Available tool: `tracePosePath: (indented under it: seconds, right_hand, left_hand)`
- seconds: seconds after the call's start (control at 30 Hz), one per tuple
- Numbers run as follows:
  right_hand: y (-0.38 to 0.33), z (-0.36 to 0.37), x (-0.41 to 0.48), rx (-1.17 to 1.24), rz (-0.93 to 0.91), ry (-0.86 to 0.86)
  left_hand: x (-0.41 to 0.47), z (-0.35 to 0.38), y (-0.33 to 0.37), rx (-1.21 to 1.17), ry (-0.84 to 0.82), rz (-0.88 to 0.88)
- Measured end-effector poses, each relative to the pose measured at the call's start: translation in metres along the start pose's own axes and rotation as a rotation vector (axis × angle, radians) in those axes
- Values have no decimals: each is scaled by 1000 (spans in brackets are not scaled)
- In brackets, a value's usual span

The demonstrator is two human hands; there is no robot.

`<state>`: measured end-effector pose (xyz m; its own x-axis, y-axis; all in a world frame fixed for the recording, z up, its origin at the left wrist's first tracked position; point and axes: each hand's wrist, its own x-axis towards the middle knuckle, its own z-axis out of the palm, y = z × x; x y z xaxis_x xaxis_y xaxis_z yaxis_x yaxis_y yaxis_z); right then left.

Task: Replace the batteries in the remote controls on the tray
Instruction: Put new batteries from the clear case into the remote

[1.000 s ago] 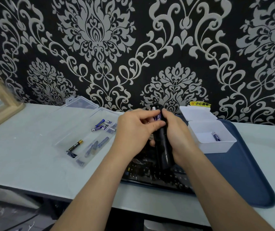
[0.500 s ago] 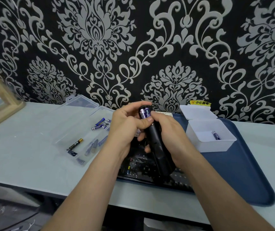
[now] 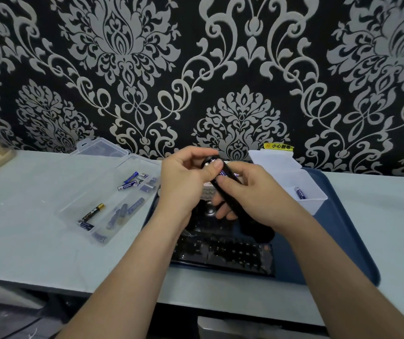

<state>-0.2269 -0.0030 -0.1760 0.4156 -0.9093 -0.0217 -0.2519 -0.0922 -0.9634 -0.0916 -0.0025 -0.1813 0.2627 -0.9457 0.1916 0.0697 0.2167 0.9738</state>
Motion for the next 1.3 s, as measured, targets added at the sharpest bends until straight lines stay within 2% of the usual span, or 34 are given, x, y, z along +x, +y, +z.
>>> tracePosePath:
  seconds: [0.07, 0.13, 0.2, 0.27, 0.33, 0.47, 0.53, 0.73, 0.8, 0.9, 0.97, 1.07, 1.17, 1.3]
  right_hand:
    - [1, -13, -5, -20, 19, 82]
    - [4, -28, -9, -18, 55, 200]
    - [9, -41, -12, -20, 89, 293]
    - [16, -49, -14, -41, 109, 343]
    - [21, -51, -15, -71, 114, 371]
    - [24, -49, -17, -102, 108, 392]
    - [22, -49, -17, -71, 122, 387]
    - [15, -55, -22, 211, 256, 187]
    - [13, -58, -22, 312, 271, 151]
    - [12, -59, -21, 413, 253, 155]
    - [13, -57, -20, 448, 220, 116]
    - [12, -49, -19, 516, 139, -44]
    - [10, -36, -14, 628, 57, -114]
    - [5, -23, -10, 678, 65, -164]
  left_hand:
    - [1, 5, -6, 74, -127, 10]
    - [2, 10, -12, 252, -179, 5]
    - [4, 10, -18, 639, -209, 78]
    - [0, 11, -22, 1028, -354, 212]
    - [-9, 18, -28, 1189, -506, 275]
    - [-23, 41, -42, 1419, -473, 344]
    - [-28, 49, -45, 1456, -446, 347]
    - [-21, 42, -34, 1269, -336, 319]
    - [-12, 27, -19, 1030, -304, 171]
    - [-1, 1, 5, 537, -471, -99]
    - [-1, -14, 17, 329, -468, -141]
    - [-1, -25, 26, 77, -372, -197]
    - [-3, -24, 25, -16, -332, -246]
    - [-1, -25, 19, -72, -279, -238]
